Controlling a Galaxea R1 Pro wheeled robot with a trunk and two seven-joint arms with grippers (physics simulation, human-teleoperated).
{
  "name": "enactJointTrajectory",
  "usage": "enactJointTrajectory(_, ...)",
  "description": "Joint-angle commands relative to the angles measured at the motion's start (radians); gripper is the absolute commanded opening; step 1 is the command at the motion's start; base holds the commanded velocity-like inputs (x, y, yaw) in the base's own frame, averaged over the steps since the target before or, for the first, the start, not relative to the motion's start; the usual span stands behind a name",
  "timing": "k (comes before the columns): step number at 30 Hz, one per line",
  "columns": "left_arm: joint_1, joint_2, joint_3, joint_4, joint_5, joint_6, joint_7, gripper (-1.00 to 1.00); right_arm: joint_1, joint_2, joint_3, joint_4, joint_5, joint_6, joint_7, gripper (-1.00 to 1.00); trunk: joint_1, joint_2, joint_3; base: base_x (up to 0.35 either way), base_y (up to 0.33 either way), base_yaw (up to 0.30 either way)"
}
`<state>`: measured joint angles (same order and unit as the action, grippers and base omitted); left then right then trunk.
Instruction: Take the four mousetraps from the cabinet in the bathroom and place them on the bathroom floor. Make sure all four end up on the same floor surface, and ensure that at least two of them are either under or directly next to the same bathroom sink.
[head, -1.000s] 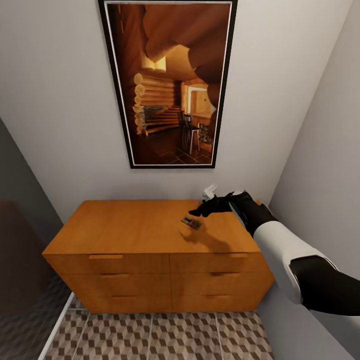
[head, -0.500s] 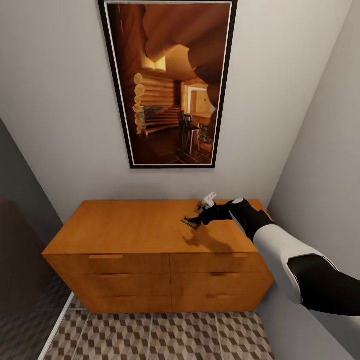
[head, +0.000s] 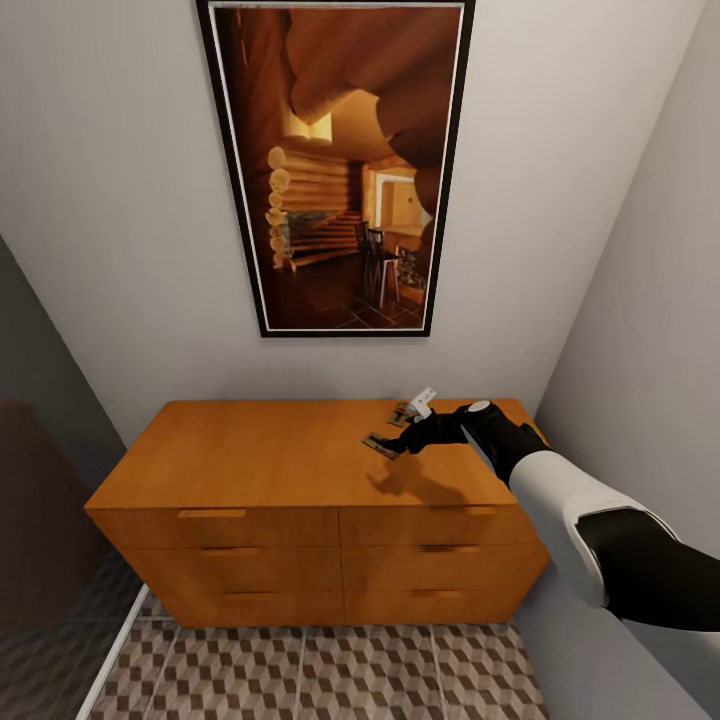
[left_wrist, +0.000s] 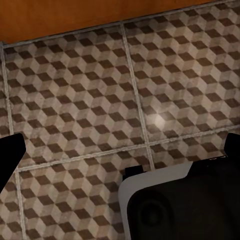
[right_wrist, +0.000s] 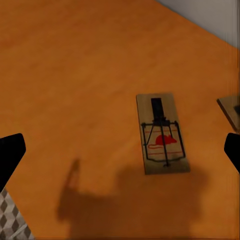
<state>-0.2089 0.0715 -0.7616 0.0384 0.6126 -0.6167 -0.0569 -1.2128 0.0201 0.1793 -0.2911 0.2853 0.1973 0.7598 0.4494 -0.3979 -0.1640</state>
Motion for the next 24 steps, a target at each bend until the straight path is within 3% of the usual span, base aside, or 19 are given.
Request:
enactJointTrajectory(1, -0.001, -0.001, -0.007, 0.003, 0.010, -0.005, -0.006, 1.00, -0.001, -0.002, -0.002, -0.002, 0.006, 0.006, 0.004, 1.00, 0.001, -0.002, -0.002, 0.000, 0.000, 0.000)
enactJointTrajectory(11, -0.001, -0.001, -0.007, 0.003, 0.010, -0.005, -0.006, 1.00, -0.001, -0.010, -0.001, 0.000, 0.006, -0.002, 0.004, 1.00, 0.001, -0.002, -0.002, 0.024, 0.000, 0.000)
enactJointTrajectory(24, -0.001, 0.000, -0.007, 0.003, 0.010, -0.005, -0.006, 1.00, -0.001, -0.009, -0.001, 0.000, 0.007, -0.007, 0.004, 1.00, 0.001, -0.002, -0.002, 0.203, 0.000, 0.000)
